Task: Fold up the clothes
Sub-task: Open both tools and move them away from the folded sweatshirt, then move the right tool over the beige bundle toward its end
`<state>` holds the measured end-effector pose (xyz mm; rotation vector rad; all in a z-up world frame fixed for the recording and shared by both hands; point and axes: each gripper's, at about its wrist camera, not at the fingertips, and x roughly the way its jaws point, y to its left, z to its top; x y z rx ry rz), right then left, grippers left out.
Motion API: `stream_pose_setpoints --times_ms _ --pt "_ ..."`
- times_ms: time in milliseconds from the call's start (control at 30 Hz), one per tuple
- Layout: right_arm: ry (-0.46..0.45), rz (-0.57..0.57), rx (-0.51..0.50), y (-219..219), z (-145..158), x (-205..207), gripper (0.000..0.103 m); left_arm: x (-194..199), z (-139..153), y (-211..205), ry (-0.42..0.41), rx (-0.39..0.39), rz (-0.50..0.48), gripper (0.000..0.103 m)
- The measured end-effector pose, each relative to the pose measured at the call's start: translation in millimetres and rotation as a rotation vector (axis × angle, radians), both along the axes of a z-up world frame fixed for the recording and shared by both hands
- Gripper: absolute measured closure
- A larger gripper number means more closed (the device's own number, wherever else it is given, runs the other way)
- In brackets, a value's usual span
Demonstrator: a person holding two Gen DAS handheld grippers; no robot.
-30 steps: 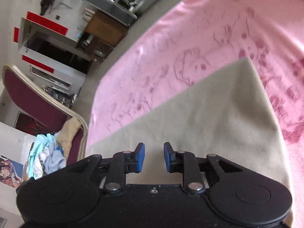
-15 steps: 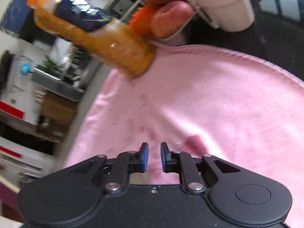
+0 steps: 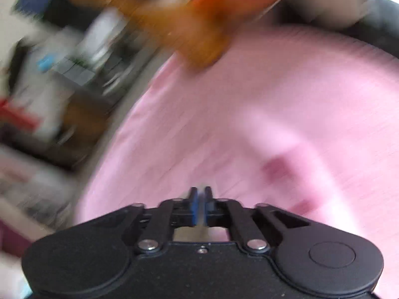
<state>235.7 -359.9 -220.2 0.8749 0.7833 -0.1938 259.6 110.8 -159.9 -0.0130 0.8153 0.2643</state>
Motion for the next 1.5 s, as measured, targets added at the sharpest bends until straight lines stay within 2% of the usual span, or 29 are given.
stream_pose_setpoints --times_ms 33,67,167,300,400,500,600,667,733,900,1000,1033,1067,1100,1167,1200,1400,1467,1500 --pt "0.006 -0.041 -0.014 -6.2 3.8 -6.2 0.093 0.4 3.6 7.7 -0.003 -0.005 0.042 0.090" --pt "0.010 -0.074 -0.009 -12.1 6.8 -11.7 0.091 -0.2 7.9 14.9 -0.002 -0.028 0.070 0.090" --pt "-0.032 -0.100 0.145 -16.9 17.1 -29.7 0.091 -17.9 27.8 18.4 -0.018 -0.079 0.064 0.090" --pt "-0.127 -0.017 0.205 0.6 54.3 -61.7 0.088 -60.3 62.2 9.0 -0.089 -0.111 -0.003 0.088" --pt "-0.205 0.073 0.251 10.1 77.2 -90.1 0.082 -103.3 82.4 5.9 -0.168 -0.172 -0.074 0.085" --pt "-0.245 0.132 0.272 15.3 88.8 -121.7 0.077 -133.1 75.2 10.2 -0.150 -0.242 -0.116 0.085" --pt "-0.168 0.129 0.221 17.8 80.8 -131.6 0.076 -136.5 55.3 9.3 -0.054 -0.303 -0.125 0.089" --pt "-0.104 0.103 0.215 18.6 68.6 -130.8 0.077 -130.8 46.3 1.2 -0.020 -0.290 -0.142 0.090" --pt "-0.063 0.112 0.220 22.9 56.4 -123.7 0.088 -125.0 37.3 -6.9 0.015 -0.276 -0.159 0.090" --pt "-0.066 0.271 0.176 59.4 46.6 -98.2 0.088 -113.4 16.7 -31.8 0.061 -0.198 -0.220 0.089" --pt "-0.017 0.328 0.188 74.4 28.3 -79.7 0.088 -105.5 -0.5 -35.7 0.099 -0.146 -0.207 0.089" --pt "0.013 0.321 0.176 74.6 21.7 -77.6 0.088 -104.6 -3.1 -34.4 0.099 -0.138 -0.201 0.084" --pt "0.040 0.305 0.168 71.2 14.8 -77.3 0.093 -104.9 -2.8 -31.5 0.097 -0.140 -0.194 0.086" --pt "0.060 0.282 0.185 65.3 8.1 -78.4 0.103 -106.0 -2.2 -27.9 0.098 -0.140 -0.183 0.086" --pt "0.070 0.210 0.309 43.7 -2.8 -87.8 0.103 -109.6 -1.4 -20.3 0.099 -0.133 -0.154 0.089" --pt "0.071 0.170 0.320 33.8 -3.5 -94.2 0.103 -111.4 -0.9 -16.5 0.100 -0.130 -0.140 0.089" --pt "0.110 -0.067 0.223 -19.5 3.6 -140.7 0.103 -137.3 10.5 -2.8 0.081 -0.114 -0.128 0.090" --pt "0.112 -0.103 0.168 -25.7 15.0 -155.6 0.096 -148.0 15.8 -0.7 0.066 -0.114 -0.134 0.093" --pt "0.091 -0.086 0.159 -23.8 21.0 -161.2 0.093 -153.3 18.4 0.3 0.059 -0.115 -0.137 0.094"
